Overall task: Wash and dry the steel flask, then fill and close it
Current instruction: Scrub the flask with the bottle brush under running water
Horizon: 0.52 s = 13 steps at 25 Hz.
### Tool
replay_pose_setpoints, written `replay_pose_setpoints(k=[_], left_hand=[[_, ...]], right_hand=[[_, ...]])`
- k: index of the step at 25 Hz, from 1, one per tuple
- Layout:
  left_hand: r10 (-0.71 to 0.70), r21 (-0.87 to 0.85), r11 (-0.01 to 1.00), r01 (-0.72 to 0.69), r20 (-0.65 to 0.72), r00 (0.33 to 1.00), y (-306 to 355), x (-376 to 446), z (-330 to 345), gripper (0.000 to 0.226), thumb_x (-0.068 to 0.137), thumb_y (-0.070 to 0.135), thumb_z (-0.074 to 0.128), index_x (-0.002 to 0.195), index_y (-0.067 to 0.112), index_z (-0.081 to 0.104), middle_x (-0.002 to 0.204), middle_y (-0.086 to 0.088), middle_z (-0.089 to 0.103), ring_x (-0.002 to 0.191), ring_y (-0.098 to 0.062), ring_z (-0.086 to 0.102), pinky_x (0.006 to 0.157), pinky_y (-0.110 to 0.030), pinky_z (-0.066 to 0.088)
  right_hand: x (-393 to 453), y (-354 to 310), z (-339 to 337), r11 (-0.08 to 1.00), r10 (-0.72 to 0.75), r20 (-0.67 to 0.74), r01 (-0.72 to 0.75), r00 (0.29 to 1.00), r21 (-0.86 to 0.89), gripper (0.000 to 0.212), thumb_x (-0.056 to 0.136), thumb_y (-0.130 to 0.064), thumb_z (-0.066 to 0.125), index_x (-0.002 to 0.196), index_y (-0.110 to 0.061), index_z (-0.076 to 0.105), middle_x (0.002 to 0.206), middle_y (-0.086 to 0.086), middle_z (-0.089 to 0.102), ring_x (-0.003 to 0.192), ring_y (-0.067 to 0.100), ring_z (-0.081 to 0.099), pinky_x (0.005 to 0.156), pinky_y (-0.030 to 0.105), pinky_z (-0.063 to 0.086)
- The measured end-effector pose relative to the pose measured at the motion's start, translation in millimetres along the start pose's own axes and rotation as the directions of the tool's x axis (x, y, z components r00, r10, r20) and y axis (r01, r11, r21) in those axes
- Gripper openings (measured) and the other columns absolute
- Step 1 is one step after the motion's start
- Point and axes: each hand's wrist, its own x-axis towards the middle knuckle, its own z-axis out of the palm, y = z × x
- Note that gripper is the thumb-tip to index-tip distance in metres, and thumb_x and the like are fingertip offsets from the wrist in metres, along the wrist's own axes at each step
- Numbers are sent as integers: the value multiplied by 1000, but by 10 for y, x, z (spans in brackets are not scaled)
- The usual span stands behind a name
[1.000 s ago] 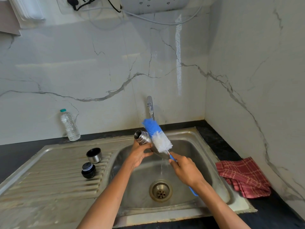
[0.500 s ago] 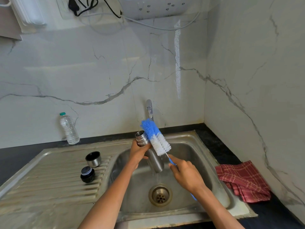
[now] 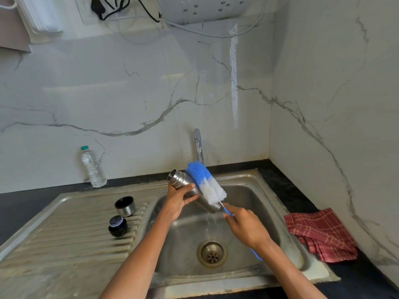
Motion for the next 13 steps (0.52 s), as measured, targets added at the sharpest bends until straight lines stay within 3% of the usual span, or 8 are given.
replay_pose_setpoints(k=[3, 7, 10, 13], left_hand=[[-18, -8, 1000, 19, 92, 996, -38, -22, 75, 64, 83, -10, 72, 139, 10, 50, 122, -17, 71, 105, -31, 72, 77, -44, 63], [-84, -46, 995, 88, 100, 991, -44, -5, 125, 66, 81, -20, 67, 137, 10, 47, 131, -22, 60, 120, -39, 63, 77, -45, 63], [-62, -8, 998, 62, 39, 997, -47, 27, 78, 65, 79, -11, 77, 135, 8, 49, 131, -20, 58, 117, -36, 64, 77, -42, 64], [2, 124, 992, -2, -1, 1000, -42, 32, 47, 70, 74, 4, 87, 134, 9, 51, 128, -19, 64, 110, -32, 69, 76, -42, 63]], right_hand=[[-20, -78, -13, 997, -74, -33, 74, 997, -14, 47, 102, -40, 46, 148, -50, 39, 86, -5, 69, 86, 24, 66, 77, 41, 53], [-31, 61, -58, 995, 65, -3, -65, 998, -72, 34, 101, -34, 46, 133, -40, 55, 98, 0, 72, 95, 28, 67, 80, 41, 54], [-70, 151, -77, 974, 193, 60, -185, 979, -129, 22, 100, -34, 44, 110, -28, 63, 97, 3, 70, 93, 28, 67, 76, 38, 53], [-73, 113, -65, 991, 128, 24, -127, 991, -48, 28, 100, -37, 46, 122, -33, 62, 93, -2, 71, 91, 25, 67, 79, 41, 54]])
